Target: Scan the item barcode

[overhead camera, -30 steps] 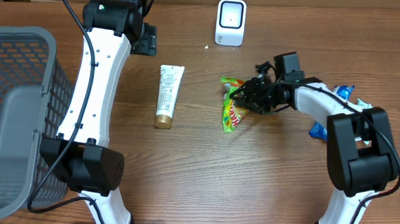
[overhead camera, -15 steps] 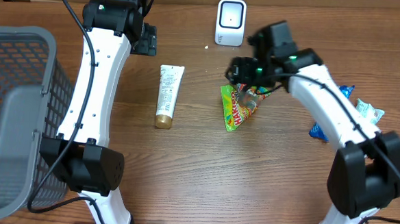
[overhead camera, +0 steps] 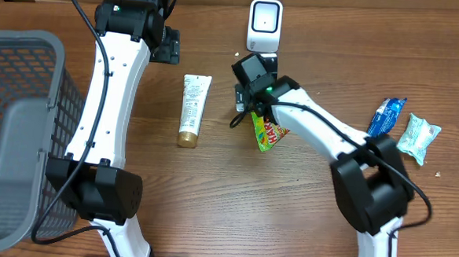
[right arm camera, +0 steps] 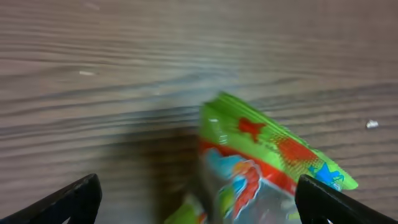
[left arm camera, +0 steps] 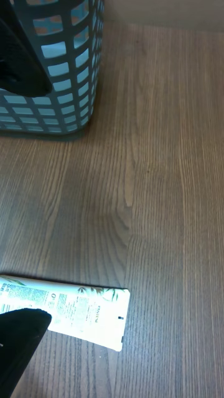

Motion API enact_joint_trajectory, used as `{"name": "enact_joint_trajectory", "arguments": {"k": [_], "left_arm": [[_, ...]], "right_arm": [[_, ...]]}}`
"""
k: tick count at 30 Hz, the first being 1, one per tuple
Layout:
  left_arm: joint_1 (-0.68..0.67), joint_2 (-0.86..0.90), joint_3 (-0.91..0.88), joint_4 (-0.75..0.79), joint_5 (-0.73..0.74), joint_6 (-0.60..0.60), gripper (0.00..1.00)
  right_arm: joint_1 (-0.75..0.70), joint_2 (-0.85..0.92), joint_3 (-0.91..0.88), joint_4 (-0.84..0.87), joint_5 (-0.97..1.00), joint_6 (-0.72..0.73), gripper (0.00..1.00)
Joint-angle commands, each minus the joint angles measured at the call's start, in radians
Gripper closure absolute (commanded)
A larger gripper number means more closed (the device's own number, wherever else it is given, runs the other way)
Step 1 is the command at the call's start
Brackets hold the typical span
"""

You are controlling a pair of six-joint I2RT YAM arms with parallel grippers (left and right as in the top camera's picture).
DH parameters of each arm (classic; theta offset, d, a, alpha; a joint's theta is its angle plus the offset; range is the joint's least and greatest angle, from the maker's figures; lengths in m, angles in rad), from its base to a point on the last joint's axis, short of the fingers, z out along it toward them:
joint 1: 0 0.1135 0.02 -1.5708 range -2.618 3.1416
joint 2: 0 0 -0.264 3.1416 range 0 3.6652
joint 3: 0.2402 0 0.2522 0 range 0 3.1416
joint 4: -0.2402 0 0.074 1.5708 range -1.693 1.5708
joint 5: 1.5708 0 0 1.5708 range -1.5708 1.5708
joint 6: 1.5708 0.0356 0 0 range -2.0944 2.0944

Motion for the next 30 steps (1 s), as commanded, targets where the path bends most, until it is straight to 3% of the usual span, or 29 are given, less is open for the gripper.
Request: {"name": "enact_joint_trajectory", "arguments": {"k": [1,3,4,5,7,11,14,17,19,22,30], "left_arm": [[-0.006,0.014,-0.001,0.002,-0.013,0.015,0.00],[-0.006,0.014,-0.001,0.002,-0.013,0.015,0.00],[-0.006,0.014,-0.001,0.002,-0.013,0.015,0.00],[-0.006,0.014,-0.001,0.002,-0.013,0.015,0.00],[-0.006,0.014,-0.001,0.002,-0.013,0.015,0.00],[-0.006,0.014,-0.001,0.002,-0.013,0.015,0.00],[-0.006,0.014,-0.001,0.002,-0.013,0.015,0.00],[-0.006,0.014,-0.001,0.002,-0.013,0.015,0.00],[-0.006,0.014,-0.001,0.002,-0.013,0.015,0.00],[-0.006,0.014,-0.001,0.002,-0.013,0.015,0.00],[-0.006,0.014,-0.001,0.002,-0.013,0.015,0.00]], "right_arm": [[-0.006,0.027,0.005,0.002,0.100,0.053,0.06],[-0.006,0.029,0.005,-0.010,0.100,0.053,0.21],[-0.006,0.029,0.005,-0.023,0.101,0.053,0.49],[-0.006,0.029,0.006,-0.032,0.100,0.053,0.70],[-0.006,0.029,0.006,-0.051,0.101,0.052,0.96],[-0.006,0.025,0.055,-0.130,0.088,0.042,0.96],[-0.015,0.002,0.213,-0.278,-0.136,0.012,0.96],[-0.044,-0.021,0.311,-0.308,-0.465,-0.064,0.96],[-0.074,-0.031,0.335,-0.270,-0.776,-0.092,0.96],[-0.110,-0.022,0.301,-0.179,-1.072,-0.055,0.96],[-0.121,-0.017,-0.052,0.272,-1.147,0.281,0.96]]}}
